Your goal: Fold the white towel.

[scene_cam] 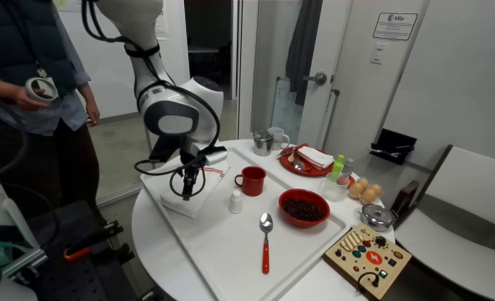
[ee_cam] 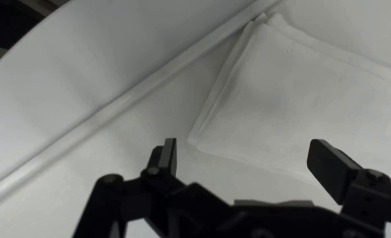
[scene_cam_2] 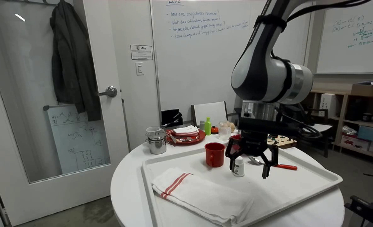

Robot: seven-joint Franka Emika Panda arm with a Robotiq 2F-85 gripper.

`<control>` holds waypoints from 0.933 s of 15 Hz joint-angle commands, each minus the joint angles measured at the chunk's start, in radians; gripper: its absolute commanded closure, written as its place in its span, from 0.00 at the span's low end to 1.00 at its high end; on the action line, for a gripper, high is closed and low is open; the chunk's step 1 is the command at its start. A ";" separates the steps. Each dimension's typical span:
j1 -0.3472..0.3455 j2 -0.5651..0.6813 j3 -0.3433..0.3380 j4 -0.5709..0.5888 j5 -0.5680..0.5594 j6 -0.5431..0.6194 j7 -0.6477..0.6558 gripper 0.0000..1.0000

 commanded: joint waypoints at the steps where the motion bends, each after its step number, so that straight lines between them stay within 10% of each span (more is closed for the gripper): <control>1: -0.034 0.098 0.064 0.066 0.101 0.029 -0.018 0.00; 14: -0.194 0.262 0.283 0.102 0.394 0.235 -0.212 0.00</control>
